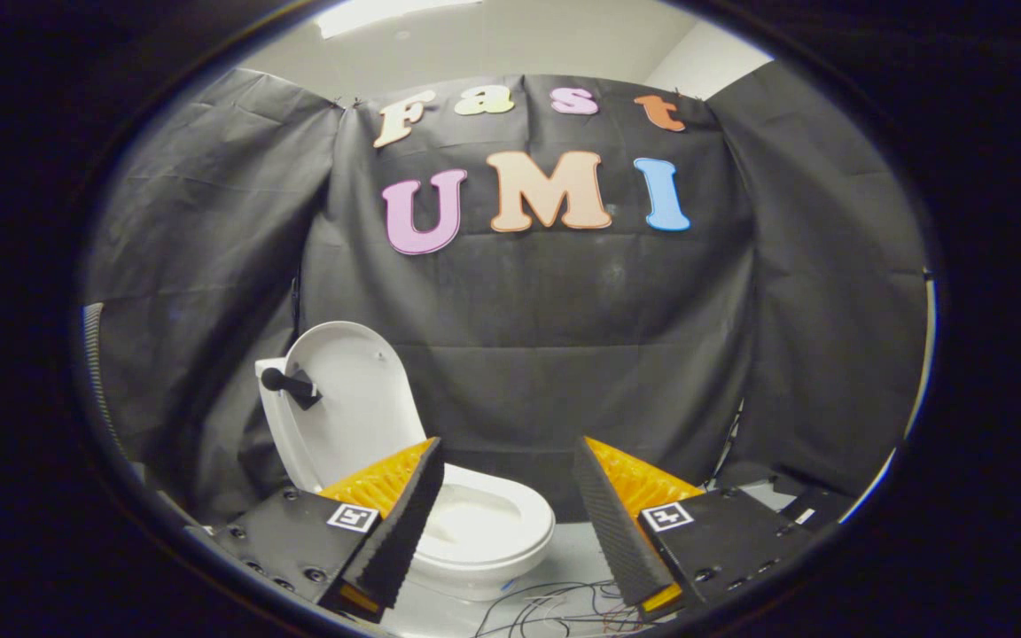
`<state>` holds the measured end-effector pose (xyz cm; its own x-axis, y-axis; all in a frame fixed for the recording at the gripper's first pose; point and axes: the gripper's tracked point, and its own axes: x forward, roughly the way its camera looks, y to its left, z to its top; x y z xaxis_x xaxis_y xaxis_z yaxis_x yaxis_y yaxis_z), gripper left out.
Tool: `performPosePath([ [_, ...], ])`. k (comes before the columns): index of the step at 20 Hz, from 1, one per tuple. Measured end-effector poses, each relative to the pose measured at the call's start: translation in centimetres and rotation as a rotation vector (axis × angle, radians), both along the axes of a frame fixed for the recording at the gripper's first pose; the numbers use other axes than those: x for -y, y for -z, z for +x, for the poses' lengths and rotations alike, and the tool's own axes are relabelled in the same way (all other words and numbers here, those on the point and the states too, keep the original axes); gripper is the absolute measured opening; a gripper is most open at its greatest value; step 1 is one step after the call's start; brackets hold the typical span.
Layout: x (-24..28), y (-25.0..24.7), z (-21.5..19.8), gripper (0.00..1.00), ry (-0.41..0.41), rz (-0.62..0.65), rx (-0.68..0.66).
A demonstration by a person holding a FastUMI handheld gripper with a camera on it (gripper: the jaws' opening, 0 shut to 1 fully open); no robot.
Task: Open the toilet lid.
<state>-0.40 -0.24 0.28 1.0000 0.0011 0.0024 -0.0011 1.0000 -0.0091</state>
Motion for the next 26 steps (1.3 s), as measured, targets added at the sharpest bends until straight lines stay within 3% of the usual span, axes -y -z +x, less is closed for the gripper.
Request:
performPosePath([
  [26, -0.07, 0.12, 0.15, 0.92, -0.002, -0.002, -0.002],
])
